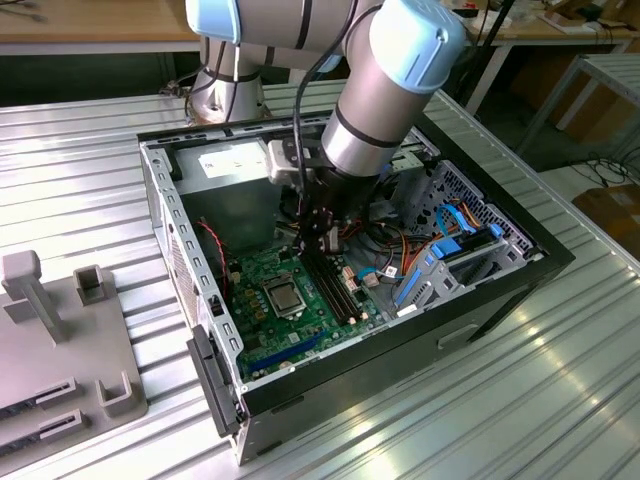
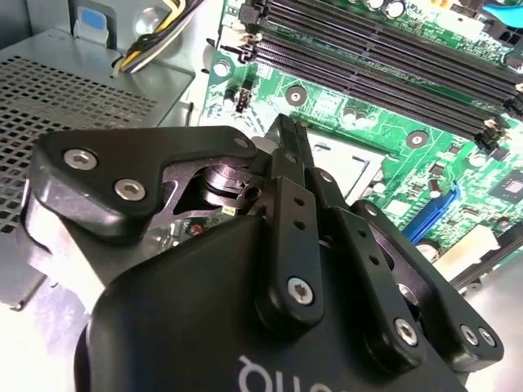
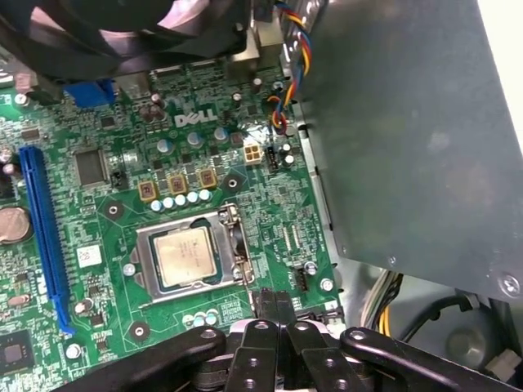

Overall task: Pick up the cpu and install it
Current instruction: 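Install the first cpu locking lever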

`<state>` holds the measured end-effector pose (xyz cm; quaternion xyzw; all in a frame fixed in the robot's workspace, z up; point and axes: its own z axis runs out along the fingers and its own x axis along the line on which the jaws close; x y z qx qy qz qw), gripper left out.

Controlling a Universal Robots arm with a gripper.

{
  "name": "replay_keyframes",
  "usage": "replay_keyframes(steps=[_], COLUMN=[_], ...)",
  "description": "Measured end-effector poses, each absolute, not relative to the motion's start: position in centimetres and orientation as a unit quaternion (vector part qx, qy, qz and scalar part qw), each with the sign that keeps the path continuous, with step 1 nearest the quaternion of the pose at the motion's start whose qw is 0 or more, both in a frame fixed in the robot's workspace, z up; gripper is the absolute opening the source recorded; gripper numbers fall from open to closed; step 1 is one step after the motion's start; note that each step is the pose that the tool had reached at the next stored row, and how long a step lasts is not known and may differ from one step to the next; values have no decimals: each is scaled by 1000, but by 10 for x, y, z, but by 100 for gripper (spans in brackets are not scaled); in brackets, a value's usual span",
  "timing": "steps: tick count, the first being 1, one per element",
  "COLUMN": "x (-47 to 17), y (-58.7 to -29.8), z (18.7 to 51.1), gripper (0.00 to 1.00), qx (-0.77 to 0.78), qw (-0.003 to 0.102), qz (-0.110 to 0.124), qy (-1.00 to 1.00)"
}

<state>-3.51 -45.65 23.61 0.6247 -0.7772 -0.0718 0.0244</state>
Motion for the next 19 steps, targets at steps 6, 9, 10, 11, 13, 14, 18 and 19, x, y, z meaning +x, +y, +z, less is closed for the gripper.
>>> replay_keyframes(steps=[6,9,10,11,13,14,18,19], x=[-36,-38,-39,-39,-40,-40,-41,-41], y=[-457,-457,-457,-457,-457,-457,-457,-458], z=[240,241,241,241,241,241,241,241], gripper=[11,11,11,11,11,11,11,11], qx=[639,649,651,653,656,657,658,659], qw=[30,32,33,33,34,33,26,25], qz=[-67,-64,-64,-63,-61,-60,-54,-53], qy=[-766,-757,-756,-754,-752,-751,-751,-750])
